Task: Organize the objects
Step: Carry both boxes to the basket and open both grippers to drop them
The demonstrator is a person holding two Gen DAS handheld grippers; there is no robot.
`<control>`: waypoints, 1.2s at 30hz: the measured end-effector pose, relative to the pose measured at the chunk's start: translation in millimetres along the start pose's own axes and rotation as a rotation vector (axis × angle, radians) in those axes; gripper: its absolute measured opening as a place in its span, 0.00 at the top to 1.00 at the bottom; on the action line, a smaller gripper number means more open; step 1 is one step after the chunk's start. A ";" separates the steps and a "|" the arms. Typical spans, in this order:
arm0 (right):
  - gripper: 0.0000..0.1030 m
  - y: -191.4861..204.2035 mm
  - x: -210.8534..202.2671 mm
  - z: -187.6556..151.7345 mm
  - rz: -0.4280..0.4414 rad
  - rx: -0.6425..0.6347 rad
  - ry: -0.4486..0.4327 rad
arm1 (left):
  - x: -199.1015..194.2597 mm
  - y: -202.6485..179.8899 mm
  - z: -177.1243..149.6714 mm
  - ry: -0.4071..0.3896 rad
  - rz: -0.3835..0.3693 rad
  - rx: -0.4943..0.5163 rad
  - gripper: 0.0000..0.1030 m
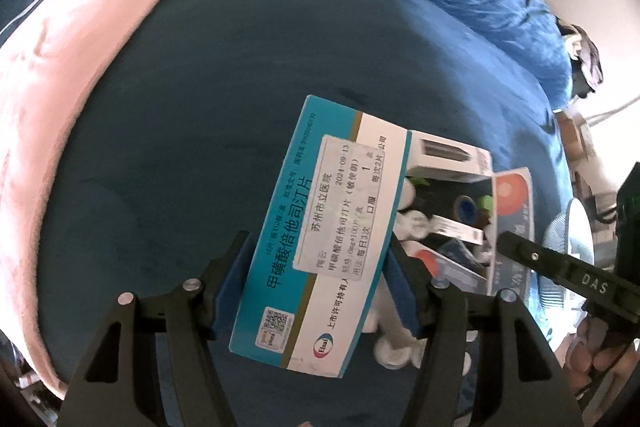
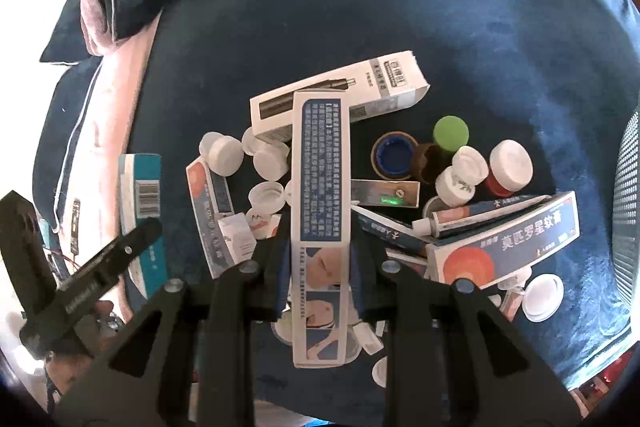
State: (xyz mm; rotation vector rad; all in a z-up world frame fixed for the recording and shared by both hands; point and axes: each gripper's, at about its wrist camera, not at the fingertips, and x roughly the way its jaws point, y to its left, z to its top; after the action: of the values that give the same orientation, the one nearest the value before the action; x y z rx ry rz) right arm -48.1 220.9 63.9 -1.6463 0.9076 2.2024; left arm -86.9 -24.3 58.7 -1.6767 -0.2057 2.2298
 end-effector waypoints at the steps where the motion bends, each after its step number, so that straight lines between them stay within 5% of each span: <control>1: 0.76 2.7 0.0 -0.2 0.000 0.002 -0.003 | -0.9 -4.1 0.1 -0.001 -0.003 0.007 0.37; 24: 0.76 -86.2 -67.9 -3.4 -0.002 0.140 -0.117 | -1.7 -118.9 -2.6 -0.002 -0.120 0.164 0.37; 36: 0.76 -194.6 -140.3 -33.8 0.038 0.360 -0.298 | 12.0 -196.1 -17.6 0.049 -0.253 0.249 0.37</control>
State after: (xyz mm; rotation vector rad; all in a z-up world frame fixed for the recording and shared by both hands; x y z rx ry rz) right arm 129.2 374.6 123.9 -1.1145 1.1687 2.0795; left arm -37.1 161.0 104.6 -1.4821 -0.1147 1.9389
